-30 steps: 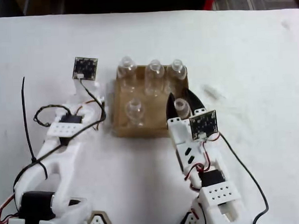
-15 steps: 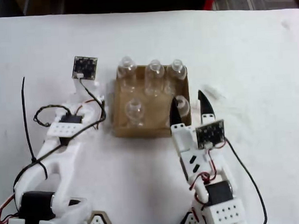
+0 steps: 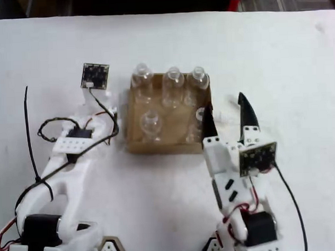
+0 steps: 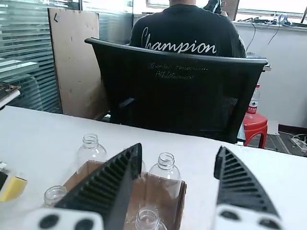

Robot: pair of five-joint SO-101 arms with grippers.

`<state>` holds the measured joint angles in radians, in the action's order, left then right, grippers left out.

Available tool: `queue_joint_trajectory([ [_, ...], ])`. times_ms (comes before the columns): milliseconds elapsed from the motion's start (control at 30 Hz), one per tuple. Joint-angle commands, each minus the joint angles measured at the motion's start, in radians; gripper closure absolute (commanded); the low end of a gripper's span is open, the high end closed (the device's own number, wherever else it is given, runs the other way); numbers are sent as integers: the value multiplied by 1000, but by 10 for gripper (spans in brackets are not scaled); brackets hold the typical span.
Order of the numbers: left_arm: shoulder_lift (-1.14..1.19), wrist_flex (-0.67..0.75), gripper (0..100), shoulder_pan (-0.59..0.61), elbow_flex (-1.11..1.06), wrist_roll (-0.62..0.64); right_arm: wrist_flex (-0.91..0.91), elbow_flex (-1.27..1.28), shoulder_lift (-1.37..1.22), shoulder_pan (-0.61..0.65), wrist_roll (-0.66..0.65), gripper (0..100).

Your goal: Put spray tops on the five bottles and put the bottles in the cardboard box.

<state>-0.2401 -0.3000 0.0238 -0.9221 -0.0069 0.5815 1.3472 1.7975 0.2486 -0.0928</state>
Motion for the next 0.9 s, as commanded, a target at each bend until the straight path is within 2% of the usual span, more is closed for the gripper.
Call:
queue_joint_trajectory([
  [0,-4,21,976,-5,5,-11,200,-193,7,-28,9,776],
  [100,-4,18,976,-4,5,-11,266,-198,7,-67,9,830],
  [233,-5,17,976,-2,3,-11,295,-163,7,-179,9,994],
  [300,-7,17,976,15,3,-9,280,-117,7,-254,17,953],
  [400,-10,17,976,30,3,-5,170,5,7,-366,123,966],
  [500,-13,-8,976,38,6,-5,-61,176,5,-453,235,981],
  [567,-13,-21,976,47,9,-5,-242,293,5,-473,242,967],
  [633,-15,-25,976,53,11,-6,-346,345,-5,-470,226,963],
  [867,-15,-26,976,79,11,-9,-306,344,-18,-443,221,961],
])
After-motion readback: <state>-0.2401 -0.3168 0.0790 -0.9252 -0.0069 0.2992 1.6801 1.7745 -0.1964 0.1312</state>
